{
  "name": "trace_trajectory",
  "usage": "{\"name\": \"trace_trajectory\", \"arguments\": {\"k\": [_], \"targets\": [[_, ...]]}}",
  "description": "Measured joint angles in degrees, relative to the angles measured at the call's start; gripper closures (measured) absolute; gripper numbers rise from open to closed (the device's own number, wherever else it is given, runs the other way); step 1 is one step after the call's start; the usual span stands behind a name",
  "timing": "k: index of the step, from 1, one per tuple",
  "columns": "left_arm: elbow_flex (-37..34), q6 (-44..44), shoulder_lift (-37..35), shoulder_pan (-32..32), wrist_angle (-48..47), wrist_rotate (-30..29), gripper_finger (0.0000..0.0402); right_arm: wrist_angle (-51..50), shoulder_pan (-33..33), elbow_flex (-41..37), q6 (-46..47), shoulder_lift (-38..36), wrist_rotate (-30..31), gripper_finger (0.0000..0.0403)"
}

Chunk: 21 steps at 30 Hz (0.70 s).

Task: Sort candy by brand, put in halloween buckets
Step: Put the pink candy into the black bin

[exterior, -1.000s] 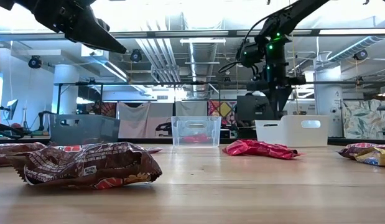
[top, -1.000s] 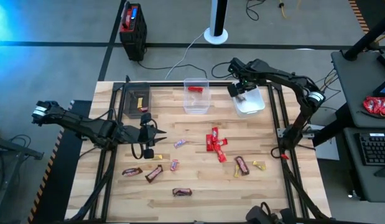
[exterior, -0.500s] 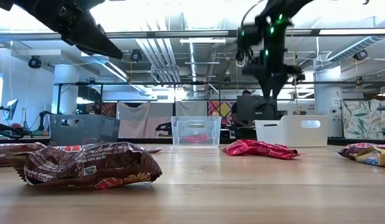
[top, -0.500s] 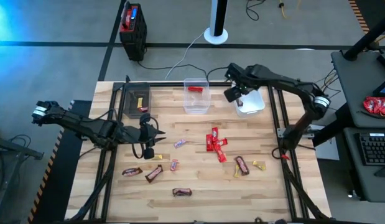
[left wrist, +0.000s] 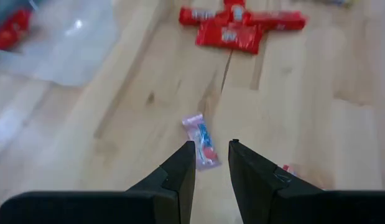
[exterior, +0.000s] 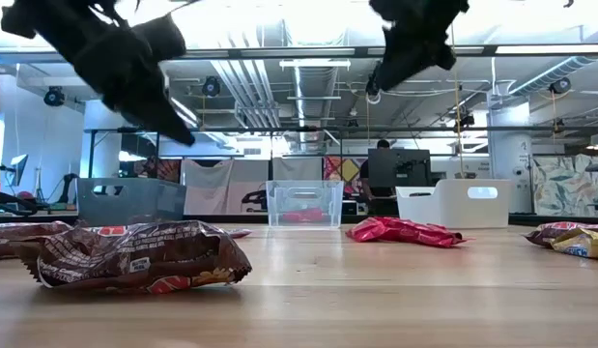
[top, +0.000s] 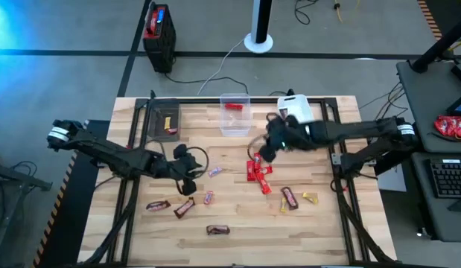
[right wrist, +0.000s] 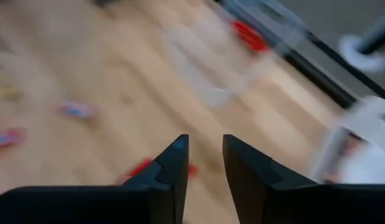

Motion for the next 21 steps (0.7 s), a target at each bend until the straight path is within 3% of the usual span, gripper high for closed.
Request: {"name": "trace_trajectory", "arguments": {"k": [5,14,21], "targets": [[0.0,0.8,8.0,0.0,9.0,0.8,0.0297,11.1,4.8,-4.5,-2.0,-0.7,0.6,0.0324],[0.0,1.9,19.9,0.5,15.1,-2.7,0.0223,12.8,5.7,-8.9,2.2,-0.7,0.7,0.0314],[0.0,3.2,26.3,1.7,20.7,-5.8,0.0203,16.3,5.7,-11.4,2.6,-0.7,0.7,0.0301]]}}
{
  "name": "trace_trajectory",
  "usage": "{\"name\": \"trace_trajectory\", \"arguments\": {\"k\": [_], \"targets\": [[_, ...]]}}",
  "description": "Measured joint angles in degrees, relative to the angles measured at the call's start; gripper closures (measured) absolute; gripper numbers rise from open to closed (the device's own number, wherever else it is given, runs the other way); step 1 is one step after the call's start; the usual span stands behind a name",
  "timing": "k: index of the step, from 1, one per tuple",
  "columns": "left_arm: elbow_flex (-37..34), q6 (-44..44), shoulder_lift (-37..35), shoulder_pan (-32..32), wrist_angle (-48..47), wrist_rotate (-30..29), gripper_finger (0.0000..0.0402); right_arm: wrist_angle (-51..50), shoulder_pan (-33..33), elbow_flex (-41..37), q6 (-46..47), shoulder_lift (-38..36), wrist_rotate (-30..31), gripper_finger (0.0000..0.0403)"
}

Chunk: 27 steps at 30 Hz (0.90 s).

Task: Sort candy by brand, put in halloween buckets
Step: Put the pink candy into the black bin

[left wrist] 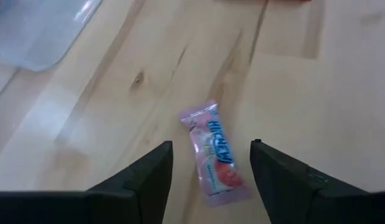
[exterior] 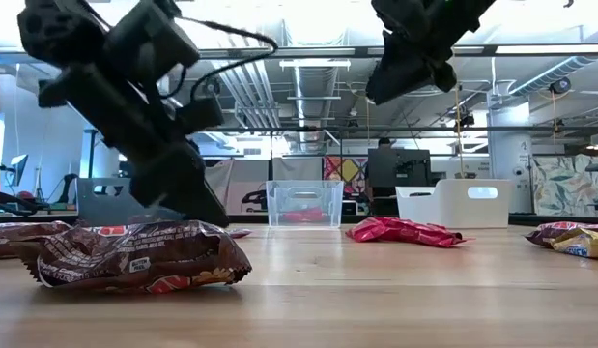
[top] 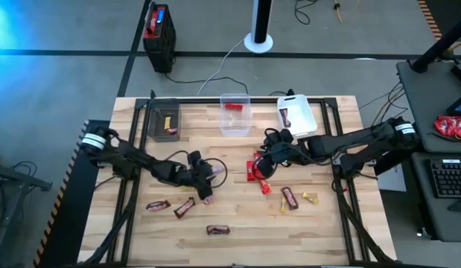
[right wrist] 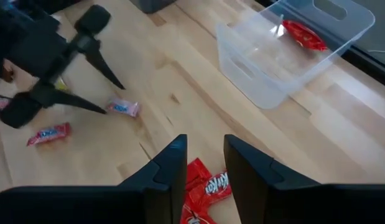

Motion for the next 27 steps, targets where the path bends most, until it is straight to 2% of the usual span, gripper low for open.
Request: {"name": "trace_trajectory", "arguments": {"k": [5,8,11,18,27], "targets": [[0.0,-0.4,2.4,1.6,0.8,1.3,0.0209,0.8,0.0,-0.2,-0.7,0.0,0.0,0.0302],[0.1,-0.7,3.1,1.9,1.5,2.0,0.023,1.3,0.0,-0.2,-2.0,0.0,0.2,0.0307],[0.2,-0.7,3.2,1.9,1.6,2.5,0.0269,1.3,0.0,-0.2,-2.2,0.0,0.6,0.031],[0.2,-0.4,3.1,2.0,1.3,1.6,0.039,1.3,0.0,-0.2,-2.1,0.0,0.6,0.0308],[0.0,1.3,0.4,1.9,1.1,4.1,0.04,1.2,0.1,-0.9,0.4,0.0,0.5,0.0301]]}}
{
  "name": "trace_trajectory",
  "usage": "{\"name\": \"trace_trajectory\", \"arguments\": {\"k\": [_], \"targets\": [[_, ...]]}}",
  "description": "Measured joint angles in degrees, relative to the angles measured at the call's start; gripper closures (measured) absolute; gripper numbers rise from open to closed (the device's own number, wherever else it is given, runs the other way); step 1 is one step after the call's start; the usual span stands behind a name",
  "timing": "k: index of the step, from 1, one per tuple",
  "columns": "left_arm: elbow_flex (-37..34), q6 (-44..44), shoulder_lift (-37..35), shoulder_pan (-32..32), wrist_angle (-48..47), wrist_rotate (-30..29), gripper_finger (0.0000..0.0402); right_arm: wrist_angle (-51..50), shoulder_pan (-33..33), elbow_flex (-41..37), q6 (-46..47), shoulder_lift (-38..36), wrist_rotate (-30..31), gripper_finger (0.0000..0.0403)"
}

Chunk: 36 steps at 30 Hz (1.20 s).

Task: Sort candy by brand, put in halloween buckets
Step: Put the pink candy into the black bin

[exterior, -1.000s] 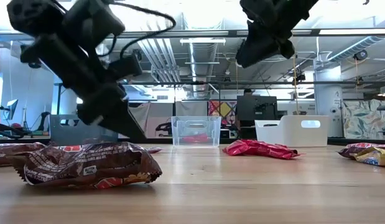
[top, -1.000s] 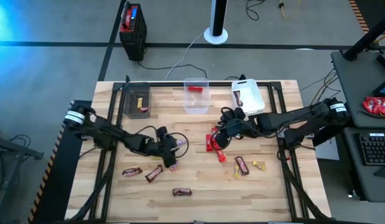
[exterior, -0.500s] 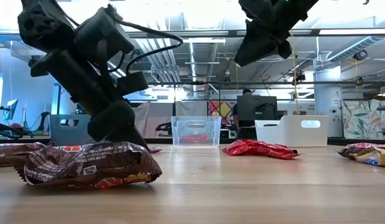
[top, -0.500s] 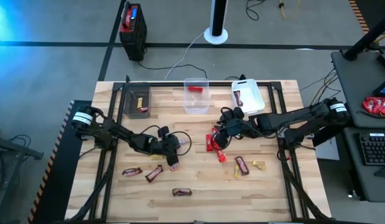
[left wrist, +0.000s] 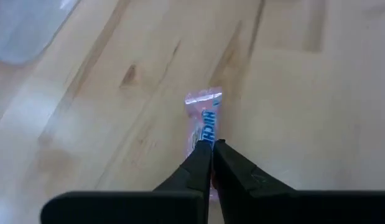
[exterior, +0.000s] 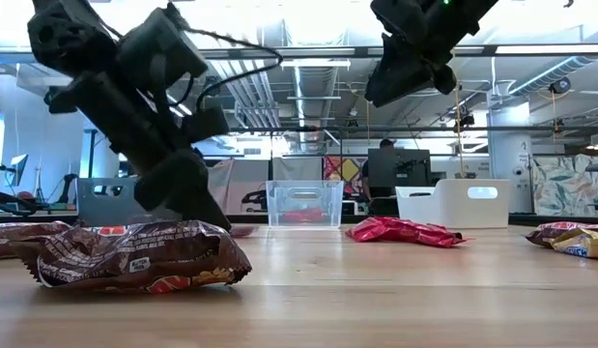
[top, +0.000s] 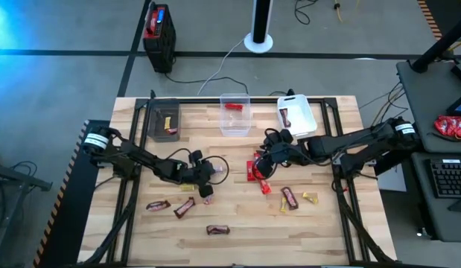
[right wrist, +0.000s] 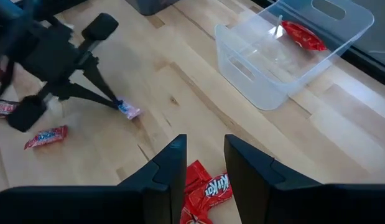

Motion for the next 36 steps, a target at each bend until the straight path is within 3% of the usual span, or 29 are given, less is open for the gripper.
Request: {"name": "trace_trajectory", "arguments": {"k": [8,15,20,26,31,36], "targets": [[0.0,4.5,-11.9,0.2,-4.8,-0.5,0.0401,0.1,0.5,-0.7,1.5,0.0,0.0,0.0311],[0.1,5.9,-28.7,4.5,-18.2,-4.9,0.0401,0.0,0.5,-1.0,2.1,0.0,0.2,0.0312],[0.1,4.1,-38.9,11.8,-29.3,-5.2,0.0401,0.1,0.5,-1.0,2.1,0.0,1.6,0.0304],[0.1,3.3,-46.1,21.3,-36.3,-5.2,0.0401,0.5,0.5,-1.0,2.1,0.0,2.9,0.03],[0.1,2.7,-47.5,34.1,-43.9,-5.2,0.0401,1.3,0.5,-1.0,2.1,0.0,3.0,0.0307],[0.1,2.2,-45.7,45.5,-45.4,-4.9,0.0401,1.4,0.5,-1.0,2.2,0.0,3.0,0.0311]]}}
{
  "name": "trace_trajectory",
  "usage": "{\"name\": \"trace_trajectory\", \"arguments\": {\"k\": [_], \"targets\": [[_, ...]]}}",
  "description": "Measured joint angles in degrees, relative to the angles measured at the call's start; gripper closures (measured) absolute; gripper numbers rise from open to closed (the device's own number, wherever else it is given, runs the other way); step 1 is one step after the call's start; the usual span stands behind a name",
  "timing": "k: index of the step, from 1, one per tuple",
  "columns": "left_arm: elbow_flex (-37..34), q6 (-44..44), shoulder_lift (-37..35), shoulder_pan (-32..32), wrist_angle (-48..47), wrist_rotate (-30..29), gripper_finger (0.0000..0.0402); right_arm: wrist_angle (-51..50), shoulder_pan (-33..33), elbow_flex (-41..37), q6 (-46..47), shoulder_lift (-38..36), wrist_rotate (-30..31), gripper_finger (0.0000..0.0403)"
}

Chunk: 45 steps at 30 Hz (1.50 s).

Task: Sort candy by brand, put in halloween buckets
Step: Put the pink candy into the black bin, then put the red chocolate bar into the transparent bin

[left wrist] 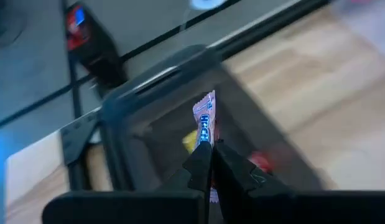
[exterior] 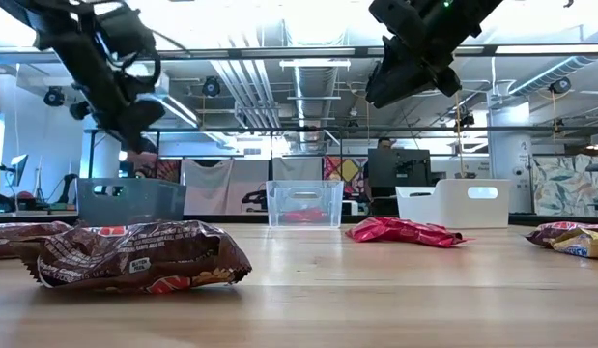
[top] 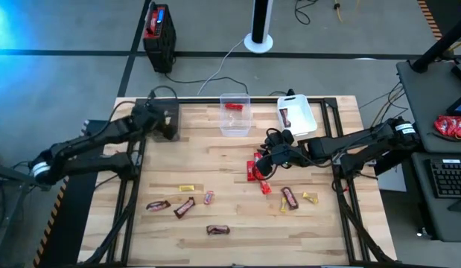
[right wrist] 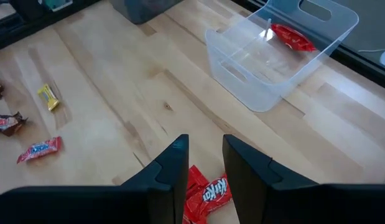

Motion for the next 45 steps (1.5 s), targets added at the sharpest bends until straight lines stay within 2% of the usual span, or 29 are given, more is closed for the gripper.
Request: {"name": "trace_trajectory", "arguments": {"k": [4,9,23,27,30,38,42,45], "targets": [[0.0,1.6,1.6,4.3,0.4,3.8,0.0401,0.0,0.0,0.0,0.5,0.0,0.0,0.0307],[0.0,1.8,3.1,5.0,0.6,4.3,0.0394,0.0,0.0,0.0,0.5,0.0,0.0,0.0296],[0.0,2.4,2.1,3.3,1.0,4.9,0.0296,0.0,0.0,0.0,1.3,0.0,-0.1,0.0291],[0.0,2.0,-0.8,-1.2,2.9,8.8,0.029,-0.1,-0.3,0.6,4.6,0.0,-2.8,0.029],[0.0,1.9,-3.1,-7.0,5.7,11.9,0.029,-0.1,-0.4,1.6,6.6,0.0,-6.5,0.0295],[0.0,4.2,-7.4,-25.5,12.7,11.9,0.029,-0.9,-0.4,3.6,11.8,0.0,-10.7,0.0314],[0.0,5.2,-8.0,-32.7,15.5,11.8,0.029,-6.7,-0.4,5.3,16.1,0.2,-10.5,0.0323],[0.0,5.2,-7.9,-35.6,16.8,11.8,0.029,-14.1,-0.6,7.1,20.5,2.2,-9.1,0.0328]]}}
